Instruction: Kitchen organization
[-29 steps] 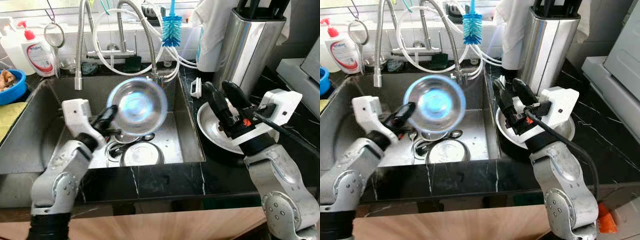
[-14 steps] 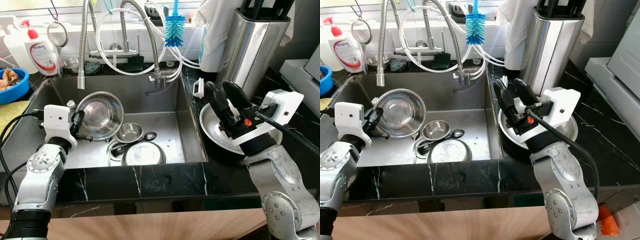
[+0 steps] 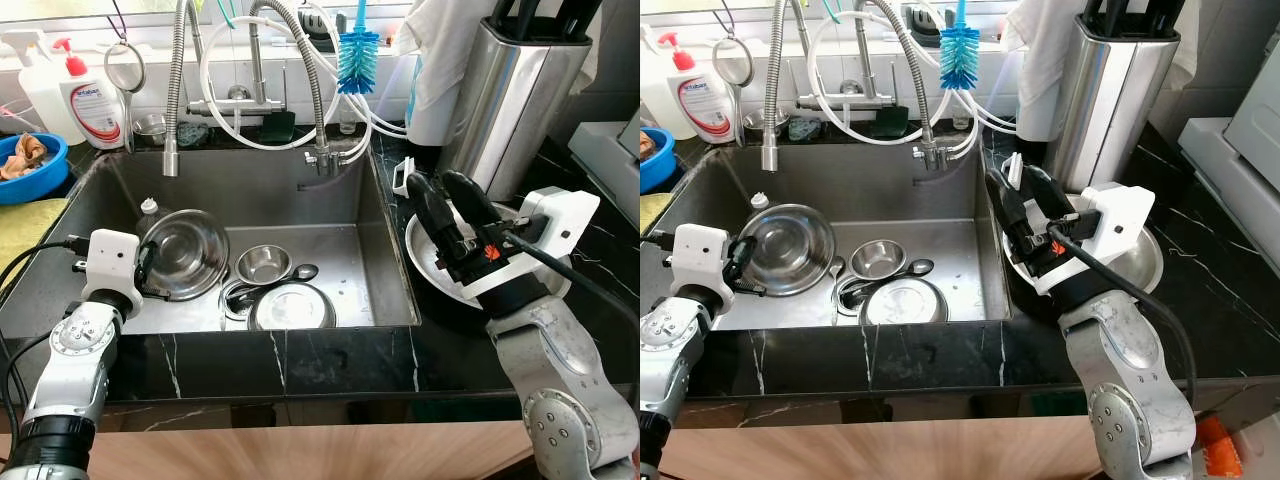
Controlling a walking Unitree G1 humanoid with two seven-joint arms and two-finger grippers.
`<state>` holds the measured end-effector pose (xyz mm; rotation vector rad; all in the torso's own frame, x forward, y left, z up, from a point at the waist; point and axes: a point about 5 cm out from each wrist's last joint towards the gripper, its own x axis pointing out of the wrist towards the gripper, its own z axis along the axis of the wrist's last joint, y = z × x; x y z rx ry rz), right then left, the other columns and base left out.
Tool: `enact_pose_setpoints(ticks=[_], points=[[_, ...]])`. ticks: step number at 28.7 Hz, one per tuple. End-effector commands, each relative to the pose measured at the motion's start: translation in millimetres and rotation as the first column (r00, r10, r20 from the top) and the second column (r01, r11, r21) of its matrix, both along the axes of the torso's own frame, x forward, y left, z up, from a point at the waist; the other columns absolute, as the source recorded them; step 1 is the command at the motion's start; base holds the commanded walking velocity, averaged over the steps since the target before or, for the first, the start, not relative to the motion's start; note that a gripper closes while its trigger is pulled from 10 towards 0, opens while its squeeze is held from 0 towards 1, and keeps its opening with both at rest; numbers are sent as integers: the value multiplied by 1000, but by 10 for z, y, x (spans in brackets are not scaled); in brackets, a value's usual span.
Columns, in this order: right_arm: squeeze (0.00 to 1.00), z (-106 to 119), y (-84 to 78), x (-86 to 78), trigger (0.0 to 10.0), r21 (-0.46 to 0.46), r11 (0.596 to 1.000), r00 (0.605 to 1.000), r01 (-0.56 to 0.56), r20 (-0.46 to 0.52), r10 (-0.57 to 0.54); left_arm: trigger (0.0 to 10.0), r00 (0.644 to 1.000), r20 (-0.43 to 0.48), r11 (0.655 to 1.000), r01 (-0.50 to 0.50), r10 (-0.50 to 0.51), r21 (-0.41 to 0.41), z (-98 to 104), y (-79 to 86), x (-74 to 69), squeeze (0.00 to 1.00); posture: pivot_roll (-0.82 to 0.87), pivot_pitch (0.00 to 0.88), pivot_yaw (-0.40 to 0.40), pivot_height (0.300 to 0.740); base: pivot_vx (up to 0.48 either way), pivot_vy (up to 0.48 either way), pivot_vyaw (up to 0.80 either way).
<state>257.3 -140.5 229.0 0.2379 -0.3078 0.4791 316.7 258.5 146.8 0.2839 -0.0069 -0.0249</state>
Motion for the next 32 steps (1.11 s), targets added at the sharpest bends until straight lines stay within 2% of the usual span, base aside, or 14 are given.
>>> enact_pose_setpoints(ticks=[1,3,32], points=[[0,26,8,-17,10000,-4,1000,1000,-2,15,2,10000,1000,-14,1000,17,-17,1,-22,-9,17,1000,20,44,27,740,0,0,0],[0,27,7,-14,10000,-5,1000,1000,1,15,-1,10000,999,-11,999,30,-30,-28,-46,-21,12,1000,18,45,28,740,0,0,0],[0,-9,-27,10,10000,-7,999,999,35,0,-35,10000,995,17,993,97,-97,-61,17,-102,40,1000,26,32,36,740,0,0,0]])
